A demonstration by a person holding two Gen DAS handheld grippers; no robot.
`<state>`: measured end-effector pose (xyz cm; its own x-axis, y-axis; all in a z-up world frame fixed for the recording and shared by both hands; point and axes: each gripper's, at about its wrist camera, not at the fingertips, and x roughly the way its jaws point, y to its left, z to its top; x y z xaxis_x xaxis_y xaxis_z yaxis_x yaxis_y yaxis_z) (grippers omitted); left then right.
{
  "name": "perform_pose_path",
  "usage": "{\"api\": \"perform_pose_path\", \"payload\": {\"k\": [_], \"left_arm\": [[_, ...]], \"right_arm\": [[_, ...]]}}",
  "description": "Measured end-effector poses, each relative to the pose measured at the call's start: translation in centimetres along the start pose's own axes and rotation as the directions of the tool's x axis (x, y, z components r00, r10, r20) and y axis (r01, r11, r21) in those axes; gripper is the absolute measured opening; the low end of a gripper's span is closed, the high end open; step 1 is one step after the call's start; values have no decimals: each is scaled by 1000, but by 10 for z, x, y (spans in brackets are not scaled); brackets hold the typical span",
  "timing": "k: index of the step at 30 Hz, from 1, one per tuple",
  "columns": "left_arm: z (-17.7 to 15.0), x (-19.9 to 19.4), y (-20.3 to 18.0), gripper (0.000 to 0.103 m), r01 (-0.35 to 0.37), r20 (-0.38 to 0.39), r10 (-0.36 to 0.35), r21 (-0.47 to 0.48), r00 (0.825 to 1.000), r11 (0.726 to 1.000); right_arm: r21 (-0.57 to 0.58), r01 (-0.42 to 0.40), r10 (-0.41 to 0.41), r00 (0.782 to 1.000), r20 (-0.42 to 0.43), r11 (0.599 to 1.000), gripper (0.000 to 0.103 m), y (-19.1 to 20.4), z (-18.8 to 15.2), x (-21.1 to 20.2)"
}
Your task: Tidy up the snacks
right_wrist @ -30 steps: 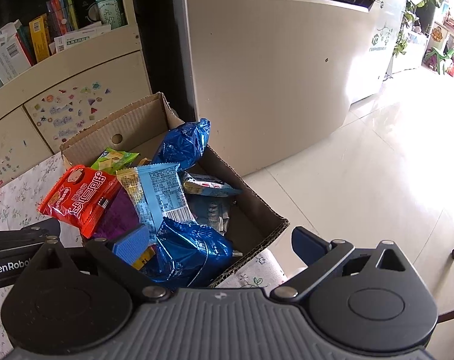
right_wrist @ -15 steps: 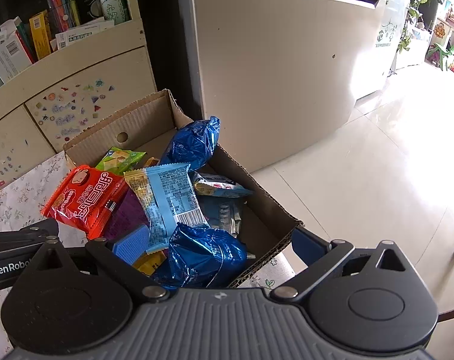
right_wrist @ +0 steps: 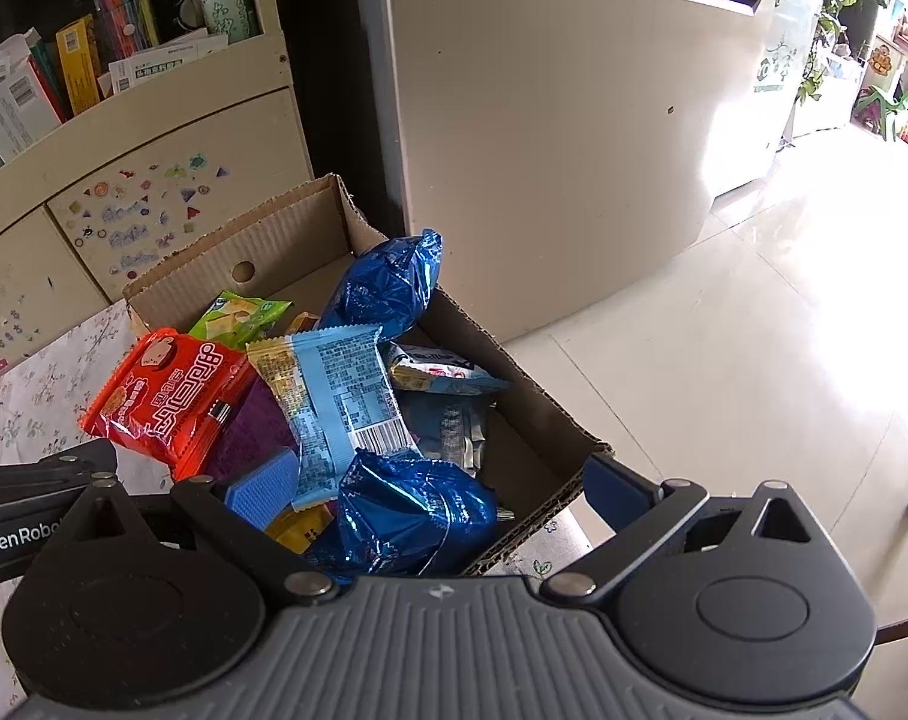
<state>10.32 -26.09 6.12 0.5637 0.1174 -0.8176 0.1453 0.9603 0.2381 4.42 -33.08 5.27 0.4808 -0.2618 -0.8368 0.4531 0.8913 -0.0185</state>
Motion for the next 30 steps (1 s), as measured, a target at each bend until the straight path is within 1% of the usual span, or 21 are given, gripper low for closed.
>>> {"api": "perform_pose_path", "payload": {"k": [16,30], "left_arm": [[-8,12,10,95,15,-66,-19,-59,998,998],[-10,18,17,95,8,-95,-16,-88,995,996]], "right_arm": [[-24,-12,11,1000,-28,1000,103,9,0,9],[-56,-17,15,999,-40,998,103,17,2,14]]}}
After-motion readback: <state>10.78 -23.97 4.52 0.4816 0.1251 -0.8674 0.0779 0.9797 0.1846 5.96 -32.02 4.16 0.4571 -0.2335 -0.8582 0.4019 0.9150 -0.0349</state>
